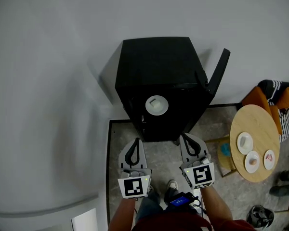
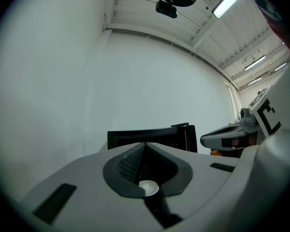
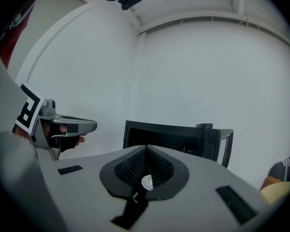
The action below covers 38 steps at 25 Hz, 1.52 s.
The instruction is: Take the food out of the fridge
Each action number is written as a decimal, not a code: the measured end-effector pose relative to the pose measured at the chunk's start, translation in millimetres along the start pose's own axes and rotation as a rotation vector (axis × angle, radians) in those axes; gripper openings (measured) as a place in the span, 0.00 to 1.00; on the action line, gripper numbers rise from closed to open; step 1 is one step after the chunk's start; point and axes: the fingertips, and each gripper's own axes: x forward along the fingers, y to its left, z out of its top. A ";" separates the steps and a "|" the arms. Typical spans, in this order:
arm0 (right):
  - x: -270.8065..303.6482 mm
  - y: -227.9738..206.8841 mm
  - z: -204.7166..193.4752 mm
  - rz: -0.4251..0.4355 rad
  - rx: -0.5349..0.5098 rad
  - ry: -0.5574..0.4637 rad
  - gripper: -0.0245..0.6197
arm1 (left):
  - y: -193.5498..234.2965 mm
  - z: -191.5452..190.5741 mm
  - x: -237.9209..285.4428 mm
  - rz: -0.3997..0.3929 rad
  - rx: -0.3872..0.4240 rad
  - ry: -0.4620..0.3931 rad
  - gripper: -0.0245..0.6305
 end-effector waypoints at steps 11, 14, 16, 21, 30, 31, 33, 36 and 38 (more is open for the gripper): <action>20.7 12.2 -15.9 0.003 -0.019 -0.012 0.07 | 8.6 -22.1 12.0 -0.012 -0.027 0.010 0.06; 26.3 15.9 -21.9 0.005 -0.015 -0.014 0.07 | 13.2 -30.0 12.7 -0.008 -0.033 0.015 0.06; 29.0 18.0 -26.8 0.003 -0.015 -0.009 0.07 | 16.0 -35.0 12.9 -0.007 -0.037 0.019 0.06; 37.7 22.2 -39.9 -0.001 -0.011 -0.009 0.07 | 23.3 -50.5 14.5 -0.004 -0.035 0.029 0.06; 50.2 29.7 -73.7 -0.001 -0.014 -0.001 0.07 | 35.3 -91.7 7.0 0.016 -0.060 0.072 0.06; 51.7 30.6 -77.1 0.001 -0.015 -0.001 0.07 | 36.7 -96.3 6.5 0.018 -0.060 0.077 0.06; 54.8 31.8 -84.0 0.001 -0.013 0.000 0.07 | 39.2 -105.1 6.2 0.022 -0.060 0.086 0.06; 57.6 32.8 -103.2 0.007 -0.023 0.059 0.07 | 42.6 -117.1 8.0 0.027 -0.060 0.088 0.06; 59.9 33.3 -115.2 0.009 -0.026 0.091 0.07 | 43.8 -125.0 9.9 0.027 -0.069 0.087 0.06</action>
